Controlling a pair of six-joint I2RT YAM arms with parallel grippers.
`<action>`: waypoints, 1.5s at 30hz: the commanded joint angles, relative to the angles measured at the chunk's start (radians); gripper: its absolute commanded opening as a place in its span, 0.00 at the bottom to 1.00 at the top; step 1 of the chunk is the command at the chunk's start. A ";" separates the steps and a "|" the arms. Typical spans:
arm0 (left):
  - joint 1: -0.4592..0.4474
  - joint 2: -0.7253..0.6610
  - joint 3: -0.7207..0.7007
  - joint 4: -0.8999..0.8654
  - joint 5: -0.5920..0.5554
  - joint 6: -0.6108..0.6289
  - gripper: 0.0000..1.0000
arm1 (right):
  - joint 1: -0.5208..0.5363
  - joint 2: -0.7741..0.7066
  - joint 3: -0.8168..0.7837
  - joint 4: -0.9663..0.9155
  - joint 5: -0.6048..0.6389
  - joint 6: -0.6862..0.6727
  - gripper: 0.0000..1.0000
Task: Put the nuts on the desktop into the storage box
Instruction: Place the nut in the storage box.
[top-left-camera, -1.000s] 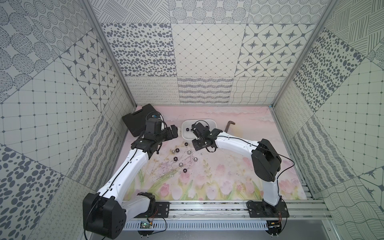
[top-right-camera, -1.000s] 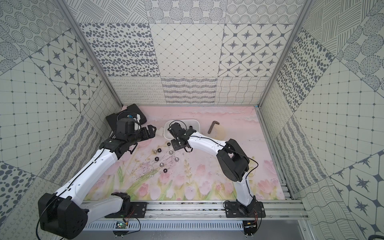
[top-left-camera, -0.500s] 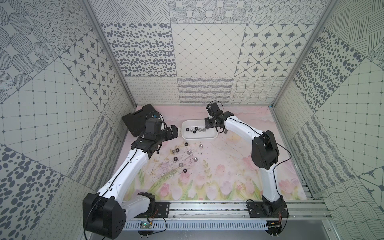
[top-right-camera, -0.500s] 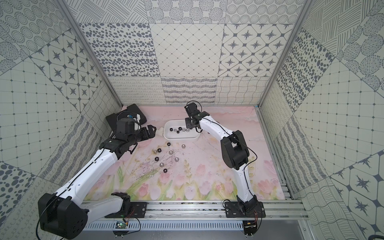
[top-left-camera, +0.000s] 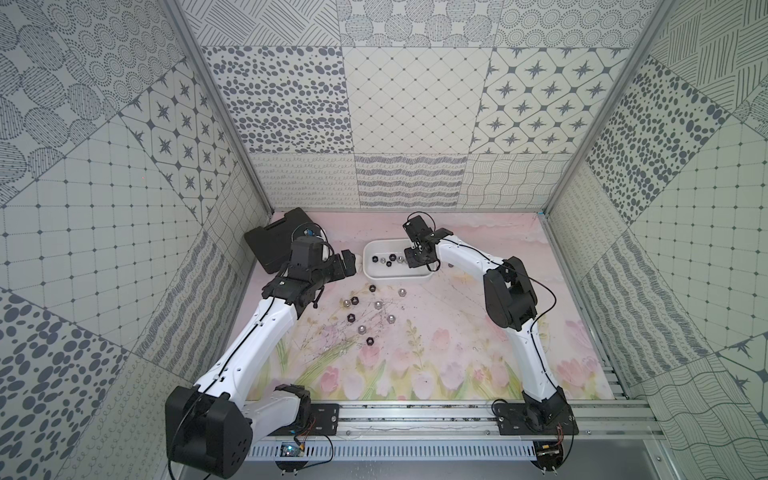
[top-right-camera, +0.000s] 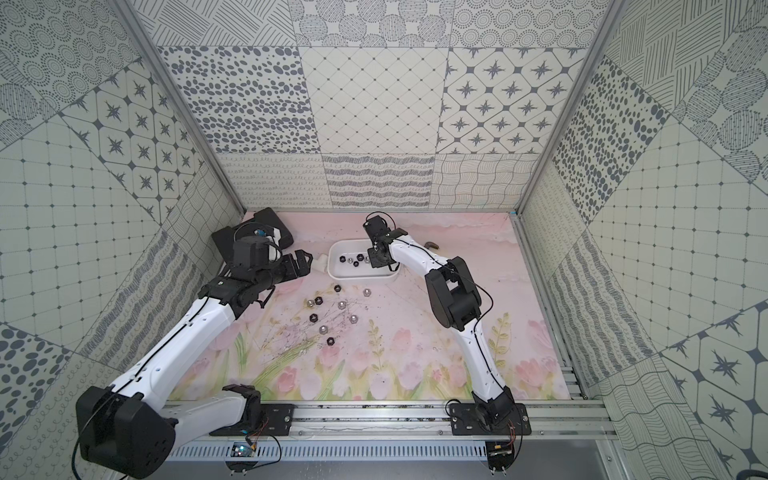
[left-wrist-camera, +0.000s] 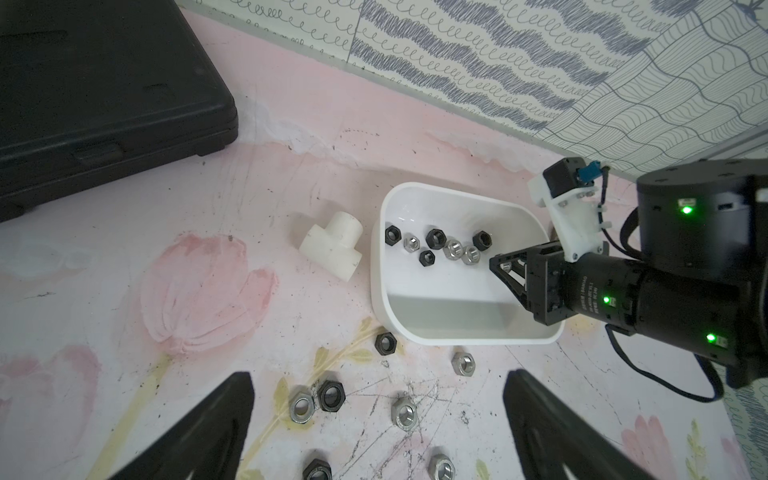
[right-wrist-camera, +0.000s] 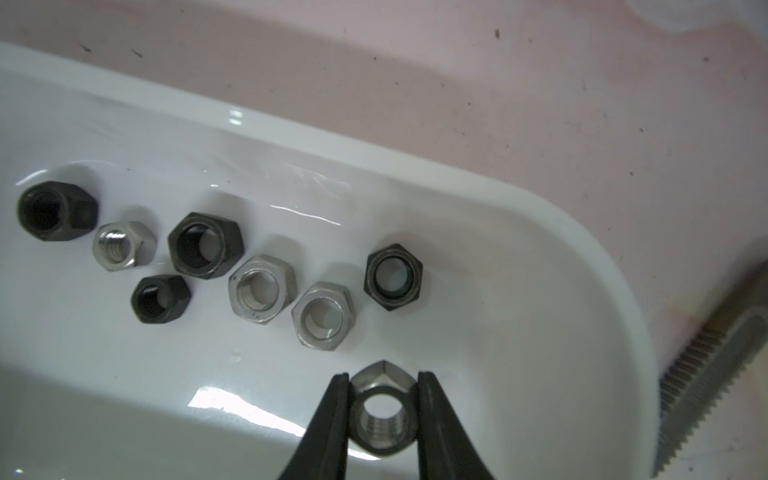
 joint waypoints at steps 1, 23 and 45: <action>-0.003 -0.003 0.002 0.004 -0.004 0.015 0.99 | -0.005 0.039 0.039 0.004 0.013 -0.016 0.21; -0.003 0.008 0.000 0.004 -0.003 0.013 0.99 | 0.012 0.019 0.146 -0.021 0.029 -0.028 0.41; -0.002 0.001 0.003 0.002 0.004 0.010 0.99 | 0.262 -0.482 -0.588 0.232 0.004 0.153 0.59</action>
